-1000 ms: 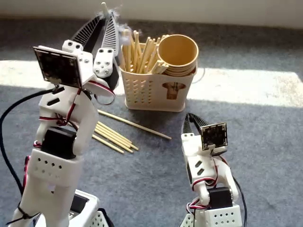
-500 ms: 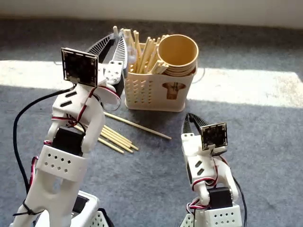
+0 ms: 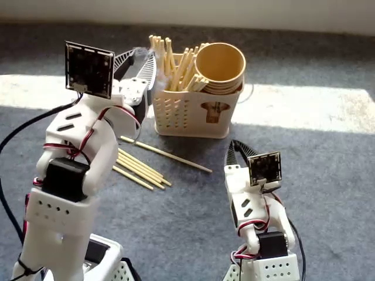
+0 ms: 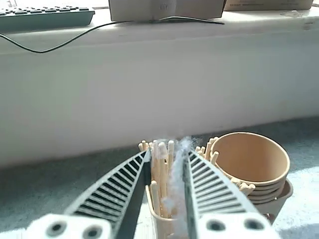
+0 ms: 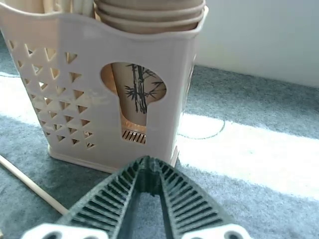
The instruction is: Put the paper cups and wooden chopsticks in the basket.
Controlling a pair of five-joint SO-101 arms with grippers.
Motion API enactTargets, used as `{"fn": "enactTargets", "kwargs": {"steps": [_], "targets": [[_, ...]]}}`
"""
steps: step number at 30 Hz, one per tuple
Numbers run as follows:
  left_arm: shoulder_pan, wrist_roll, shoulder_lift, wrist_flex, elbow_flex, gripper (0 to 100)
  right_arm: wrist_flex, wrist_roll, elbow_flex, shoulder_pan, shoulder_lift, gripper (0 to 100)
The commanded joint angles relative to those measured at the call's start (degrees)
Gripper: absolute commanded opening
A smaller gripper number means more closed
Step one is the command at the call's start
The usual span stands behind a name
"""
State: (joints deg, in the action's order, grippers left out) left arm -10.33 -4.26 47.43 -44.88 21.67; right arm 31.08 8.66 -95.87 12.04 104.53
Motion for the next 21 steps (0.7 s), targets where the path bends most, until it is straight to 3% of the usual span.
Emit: {"fn": "enactTargets", "kwargs": {"steps": [1,14,21], "targets": [[4.97,0.62,1.10,-6.59,-4.79,11,-1.45,0.62,-6.02,-0.31,0.40,0.5],[28.79,4.57,1.10,-29.54,-3.56,11,-1.45,0.62,-6.02,-0.31,0.40,0.5],[39.96,4.66,1.10,-30.51,9.45,11,-1.45,0.70,-6.02,-0.31,0.40,0.5]]}}
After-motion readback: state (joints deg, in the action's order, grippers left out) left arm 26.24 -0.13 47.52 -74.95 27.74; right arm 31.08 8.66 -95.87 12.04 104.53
